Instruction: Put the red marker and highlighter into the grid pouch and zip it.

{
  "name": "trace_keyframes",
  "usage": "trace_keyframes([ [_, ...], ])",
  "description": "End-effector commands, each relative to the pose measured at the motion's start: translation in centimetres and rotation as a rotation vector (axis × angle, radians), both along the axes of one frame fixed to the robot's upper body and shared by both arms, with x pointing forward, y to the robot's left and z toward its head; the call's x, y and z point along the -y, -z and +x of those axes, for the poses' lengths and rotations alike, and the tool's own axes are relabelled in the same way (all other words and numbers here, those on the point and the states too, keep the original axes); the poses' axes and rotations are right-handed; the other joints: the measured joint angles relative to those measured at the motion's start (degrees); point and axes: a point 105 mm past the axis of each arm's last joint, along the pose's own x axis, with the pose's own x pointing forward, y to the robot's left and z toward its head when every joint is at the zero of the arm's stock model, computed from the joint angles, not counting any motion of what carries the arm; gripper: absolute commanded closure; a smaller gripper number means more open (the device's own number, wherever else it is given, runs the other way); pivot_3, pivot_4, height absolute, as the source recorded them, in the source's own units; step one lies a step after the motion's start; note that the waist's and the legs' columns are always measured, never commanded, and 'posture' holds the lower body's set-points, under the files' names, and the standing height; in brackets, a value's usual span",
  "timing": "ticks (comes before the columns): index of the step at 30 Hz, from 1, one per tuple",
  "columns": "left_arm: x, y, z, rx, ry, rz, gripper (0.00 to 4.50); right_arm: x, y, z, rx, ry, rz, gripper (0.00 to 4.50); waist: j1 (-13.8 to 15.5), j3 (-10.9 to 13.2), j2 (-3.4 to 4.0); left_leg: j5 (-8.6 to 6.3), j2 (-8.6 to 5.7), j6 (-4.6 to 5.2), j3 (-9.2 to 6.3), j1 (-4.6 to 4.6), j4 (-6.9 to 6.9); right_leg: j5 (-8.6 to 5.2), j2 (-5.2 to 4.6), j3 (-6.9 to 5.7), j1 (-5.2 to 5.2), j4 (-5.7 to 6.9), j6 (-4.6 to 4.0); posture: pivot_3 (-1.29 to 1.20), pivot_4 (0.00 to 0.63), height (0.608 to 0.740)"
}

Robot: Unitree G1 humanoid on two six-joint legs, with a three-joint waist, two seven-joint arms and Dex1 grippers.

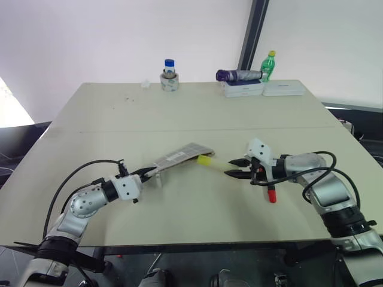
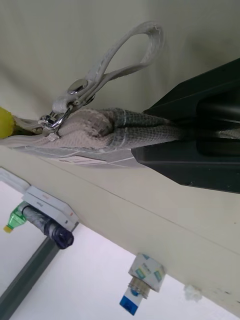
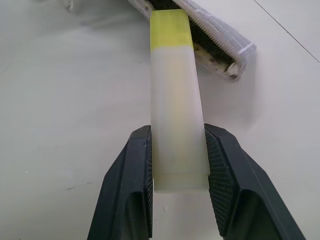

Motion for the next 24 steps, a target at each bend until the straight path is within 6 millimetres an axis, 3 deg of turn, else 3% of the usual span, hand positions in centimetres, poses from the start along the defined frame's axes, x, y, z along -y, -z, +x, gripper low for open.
trace_keyframes([
  [1, 0.2, -0.7, -0.3, 0.052, 0.026, 0.029, 4.50, -0.2, -1.2, 0.6, 0.056, 0.001, -0.019, 3.61, -0.01, 0.00, 0.00, 0.00, 0.00, 0.00, 0.00, 0.00, 0.00, 0.00, 0.00, 0.00, 0.00, 0.00, 0.00, 0.00, 0.150, 0.740],
  [4, 0.5, -0.5, -0.6, 0.064, 0.055, 0.073, 4.50, -0.9, -1.0, 0.6, 0.065, -0.029, -0.043, 3.61, 0.02, 0.00, 0.00, 0.00, 0.00, 0.00, 0.00, 0.00, 0.00, 0.00, 0.00, 0.00, 0.00, 0.00, 0.00, 0.00, 0.150, 0.740],
  [10, 1.3, -0.6, -0.7, 0.091, 0.111, 0.133, 4.50, -4.3, -0.7, 0.1, 0.137, -0.152, -0.146, 3.61, -0.09, 0.00, 0.00, 0.00, 0.00, 0.00, 0.01, 0.00, -0.01, 0.00, 0.00, 0.00, -0.02, 0.00, 0.00, 0.00, 0.150, 0.740],
  [18, 2.3, -1.9, -1.0, 0.095, 0.174, 0.078, 4.50, -8.7, -1.3, -1.1, 0.255, -0.309, -0.099, 3.61, -0.03, 0.00, 0.00, 0.09, 0.01, -0.15, 0.04, -0.01, 0.00, 0.00, 0.02, 0.00, -0.03, 0.02, 0.00, 0.00, 0.150, 0.740],
  [24, 2.1, -2.2, -1.1, 0.073, 0.185, 0.055, 4.50, -8.6, -1.5, -0.7, 0.288, -0.315, -0.075, 3.61, 0.07, 0.00, 0.00, 0.16, 0.01, -0.27, 0.05, -0.02, 0.03, 0.00, 0.02, 0.00, -0.01, 0.03, 0.00, 0.00, 0.150, 0.740],
])
